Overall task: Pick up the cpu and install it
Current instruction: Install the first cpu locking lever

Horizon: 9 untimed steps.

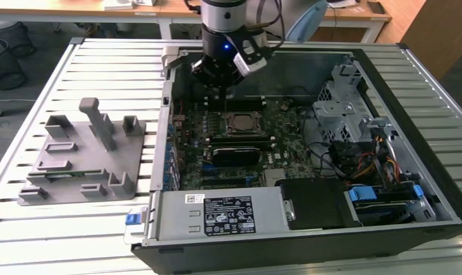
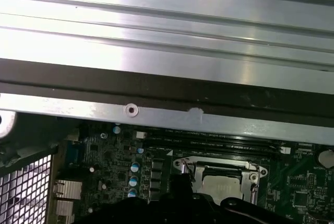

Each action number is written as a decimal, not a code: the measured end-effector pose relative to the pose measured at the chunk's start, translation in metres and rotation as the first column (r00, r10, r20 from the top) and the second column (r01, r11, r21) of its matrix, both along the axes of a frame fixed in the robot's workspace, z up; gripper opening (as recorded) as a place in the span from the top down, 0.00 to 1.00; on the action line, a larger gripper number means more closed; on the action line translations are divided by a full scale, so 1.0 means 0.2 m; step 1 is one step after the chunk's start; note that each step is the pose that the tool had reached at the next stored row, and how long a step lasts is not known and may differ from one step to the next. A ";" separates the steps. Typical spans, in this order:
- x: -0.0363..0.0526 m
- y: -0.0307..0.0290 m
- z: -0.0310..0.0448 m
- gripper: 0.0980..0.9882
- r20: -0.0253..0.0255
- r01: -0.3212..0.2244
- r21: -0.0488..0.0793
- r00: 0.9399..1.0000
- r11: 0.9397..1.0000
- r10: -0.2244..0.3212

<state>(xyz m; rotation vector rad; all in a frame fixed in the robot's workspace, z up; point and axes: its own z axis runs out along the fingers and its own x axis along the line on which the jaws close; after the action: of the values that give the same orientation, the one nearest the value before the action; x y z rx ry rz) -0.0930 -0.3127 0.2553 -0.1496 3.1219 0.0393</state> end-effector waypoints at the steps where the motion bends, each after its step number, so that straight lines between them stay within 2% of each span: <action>1: 0.003 0.000 0.000 0.99 0.000 0.000 0.000 1.000 1.000 0.000; 9: 0.024 0.000 0.000 0.99 0.000 0.000 0.000 1.000 1.000 0.000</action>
<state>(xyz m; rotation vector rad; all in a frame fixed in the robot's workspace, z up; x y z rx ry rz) -0.0883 -0.3127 0.2553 -0.1496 3.1218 0.0395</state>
